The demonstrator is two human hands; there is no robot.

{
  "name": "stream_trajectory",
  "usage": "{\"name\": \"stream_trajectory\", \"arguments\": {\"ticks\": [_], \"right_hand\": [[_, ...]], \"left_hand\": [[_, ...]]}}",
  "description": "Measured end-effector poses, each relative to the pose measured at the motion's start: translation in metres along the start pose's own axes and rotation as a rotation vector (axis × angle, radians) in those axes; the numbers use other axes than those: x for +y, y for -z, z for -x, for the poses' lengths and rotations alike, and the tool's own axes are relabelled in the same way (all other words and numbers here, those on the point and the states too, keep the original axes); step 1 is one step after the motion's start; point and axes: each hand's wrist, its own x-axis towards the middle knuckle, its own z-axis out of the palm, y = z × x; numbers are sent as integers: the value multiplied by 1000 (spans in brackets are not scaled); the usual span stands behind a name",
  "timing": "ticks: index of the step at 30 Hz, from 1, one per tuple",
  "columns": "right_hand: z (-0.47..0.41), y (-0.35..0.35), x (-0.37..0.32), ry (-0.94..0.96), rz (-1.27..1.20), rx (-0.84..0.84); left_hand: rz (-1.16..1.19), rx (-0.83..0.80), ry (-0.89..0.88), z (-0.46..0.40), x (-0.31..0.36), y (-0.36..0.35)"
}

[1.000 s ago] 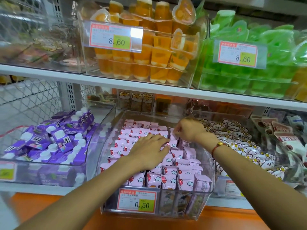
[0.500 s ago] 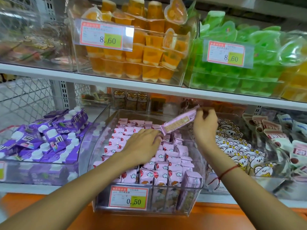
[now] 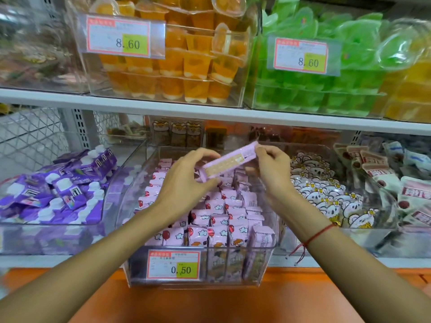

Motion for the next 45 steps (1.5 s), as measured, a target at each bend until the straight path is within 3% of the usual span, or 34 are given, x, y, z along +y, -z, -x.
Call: {"name": "stream_trajectory", "arguments": {"ticks": [4, 9, 13, 17, 21, 23, 26, 28, 30, 33, 39, 45], "right_hand": [[3, 5, -5, 38, 31, -55], [11, 7, -8, 491, 505, -123], [21, 2, -7, 682, 705, -429], [18, -3, 3, 826, 953, -402], [11, 3, 4, 647, 652, -364], [7, 7, 4, 530, 496, -327], [1, 10, 5, 438, 387, -253], [-2, 13, 6, 433, 403, -190], [-6, 16, 8, 444, 453, -154], [-11, 16, 12, 470, 612, -142], [-23, 0, 7, 432, 839, -320], [-40, -8, -3, 270, 954, -675]], "left_hand": [[296, 33, 218, -4, 0, 6], [583, 58, 598, -8, 3, 4], [467, 34, 569, -5, 4, 3], [397, 34, 493, -5, 5, -1], [474, 118, 555, -11, 8, -2], [234, 105, 439, -7, 2, -1], [-265, -107, 202, 4, -11, 1], [-475, -284, 89, 11, -18, -3], [-557, -407, 30, 14, -22, -6], [-536, -449, 55, 15, -25, -7], [-519, -459, 92, 16, -25, -5], [-511, -444, 95, 16, -25, -3]]}}
